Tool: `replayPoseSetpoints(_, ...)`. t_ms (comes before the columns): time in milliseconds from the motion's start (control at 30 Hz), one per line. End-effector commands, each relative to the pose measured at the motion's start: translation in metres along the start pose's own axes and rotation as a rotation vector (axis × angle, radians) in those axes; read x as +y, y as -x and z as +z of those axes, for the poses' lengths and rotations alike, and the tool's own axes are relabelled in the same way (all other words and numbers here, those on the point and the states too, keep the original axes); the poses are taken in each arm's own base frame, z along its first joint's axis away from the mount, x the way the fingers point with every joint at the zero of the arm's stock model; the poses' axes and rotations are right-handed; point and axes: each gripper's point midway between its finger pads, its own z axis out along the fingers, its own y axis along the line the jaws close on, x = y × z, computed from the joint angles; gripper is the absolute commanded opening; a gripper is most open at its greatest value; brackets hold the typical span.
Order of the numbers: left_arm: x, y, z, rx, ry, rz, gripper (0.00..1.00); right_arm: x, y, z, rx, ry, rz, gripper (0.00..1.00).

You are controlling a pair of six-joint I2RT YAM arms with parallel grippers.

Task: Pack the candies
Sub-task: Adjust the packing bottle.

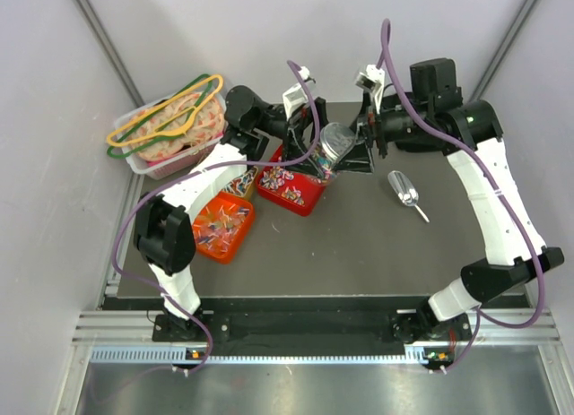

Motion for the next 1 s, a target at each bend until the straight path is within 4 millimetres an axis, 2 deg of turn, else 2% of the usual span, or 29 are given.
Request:
replayPoseSetpoints(0,-0.028,-0.001,0.003,0.084,-0.085,0.141,0.01,0.03,0.016,0.011,-0.028,0.105,-0.09,0.99)
replayPoseSetpoints(233,-0.025,0.0,0.005,0.084,-0.088,0.141,0.01,0.036,0.006,0.03,0.023,0.096,-0.133,0.99)
replayPoseSetpoints(567,-0.025,-0.001,0.005,0.083,-0.088,0.132,0.03,0.038,0.017,0.033,0.002,0.113,-0.143,0.98)
replayPoseSetpoints(667,-0.026,-0.003,0.006,0.084,-0.09,0.127,0.03,0.041,0.018,0.034,-0.001,0.144,-0.14,0.88)
replayPoseSetpoints(700,-0.026,-0.004,0.007,0.084,-0.093,0.124,0.04,0.042,0.019,0.035,-0.004,0.149,-0.141,0.8)
replayPoseSetpoints(733,-0.026,-0.004,0.006,0.084,-0.092,0.124,0.05,0.044,0.02,0.034,-0.006,0.155,-0.142,0.77)
replayPoseSetpoints(933,-0.026,-0.004,0.006,0.084,-0.092,0.123,0.12,0.045,0.019,0.034,-0.002,0.162,-0.131,0.68)
replayPoseSetpoints(967,-0.026,-0.004,0.006,0.084,-0.092,0.123,0.16,0.046,0.019,0.033,-0.006,0.163,-0.136,0.66)
